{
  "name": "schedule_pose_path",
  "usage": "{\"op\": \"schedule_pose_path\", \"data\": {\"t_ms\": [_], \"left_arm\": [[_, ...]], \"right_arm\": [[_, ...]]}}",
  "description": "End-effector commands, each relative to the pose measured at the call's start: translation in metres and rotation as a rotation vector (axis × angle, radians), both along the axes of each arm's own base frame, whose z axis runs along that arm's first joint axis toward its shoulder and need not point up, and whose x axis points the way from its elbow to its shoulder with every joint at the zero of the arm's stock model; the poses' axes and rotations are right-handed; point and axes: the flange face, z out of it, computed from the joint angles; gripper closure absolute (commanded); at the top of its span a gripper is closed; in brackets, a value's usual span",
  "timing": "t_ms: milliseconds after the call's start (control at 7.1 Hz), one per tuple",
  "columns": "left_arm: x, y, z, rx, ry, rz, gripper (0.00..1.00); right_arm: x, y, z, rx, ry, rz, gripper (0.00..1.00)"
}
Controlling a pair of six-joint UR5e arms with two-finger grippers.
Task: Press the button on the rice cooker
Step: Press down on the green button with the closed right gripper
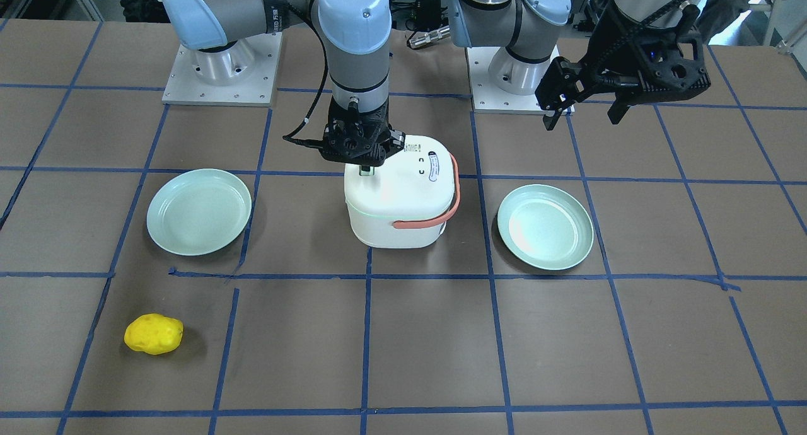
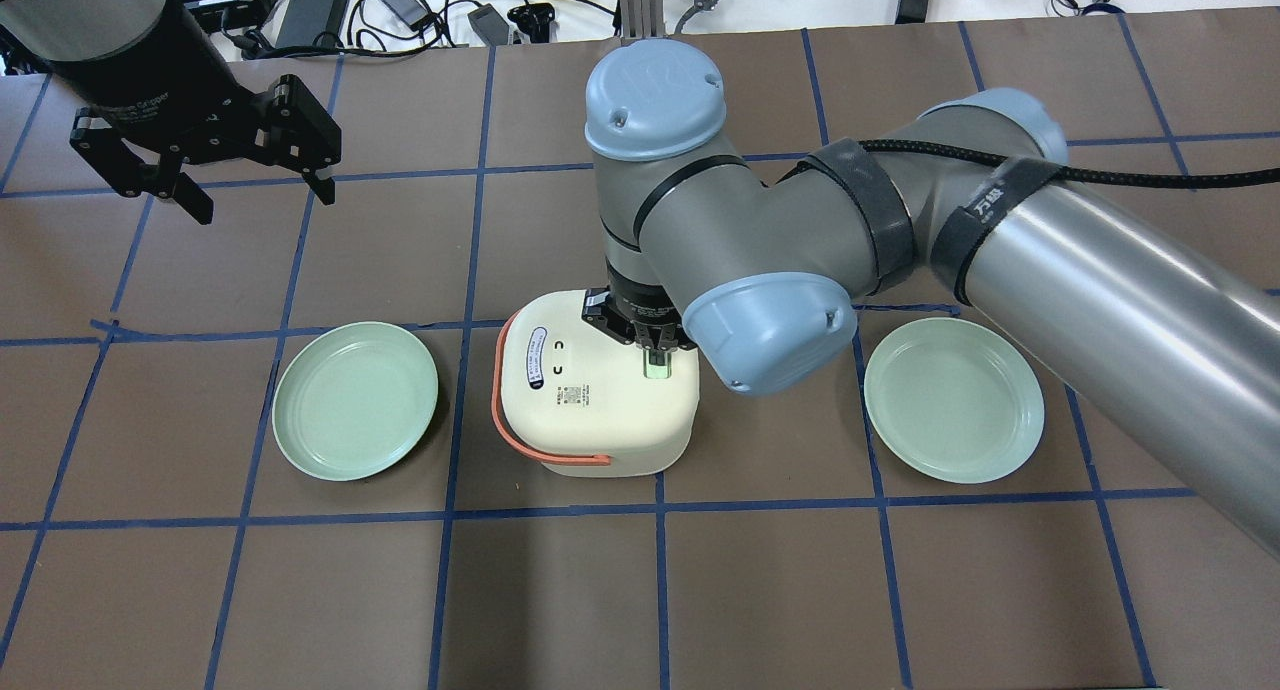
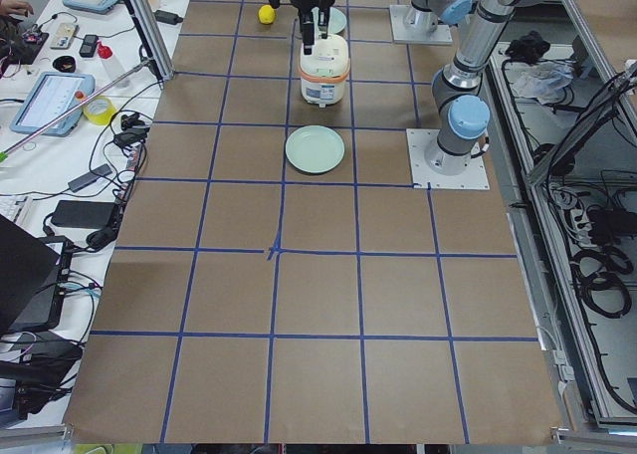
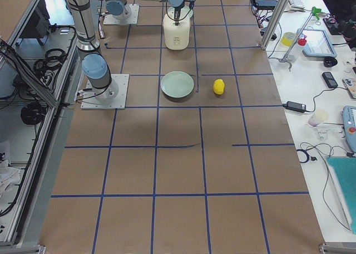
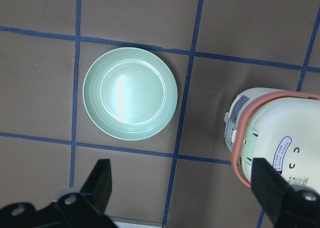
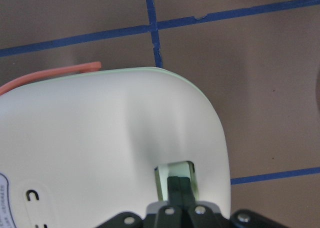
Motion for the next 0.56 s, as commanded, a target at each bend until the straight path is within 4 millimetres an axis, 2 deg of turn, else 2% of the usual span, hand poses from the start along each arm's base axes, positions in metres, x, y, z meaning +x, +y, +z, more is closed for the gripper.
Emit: {"op": "schedule_pose_path", "data": {"t_ms": [0,141,282,423], "left_arm": [[0.000,0.000,0.000,0.001,0.000,0.000,0.00],[0.000,0.000,0.000,0.001,0.000,0.000,0.00],[0.000,0.000,0.000,-0.002,0.000,0.000,0.00],[0.000,0.000,0.000,-0.001,0.000,0.000,0.00]], "right_arm": [[0.001,-0.002,0.012,-0.023,-0.007,-0.002,1.00],[0.000,-0.003,0.025,-0.048,-0.015,0.000,1.00],[-0.003,0.003,0.063,-0.101,-0.047,-0.002,1.00],[-0.007,0.010,0.092,-0.127,-0.055,-0.001,1.00]]}}
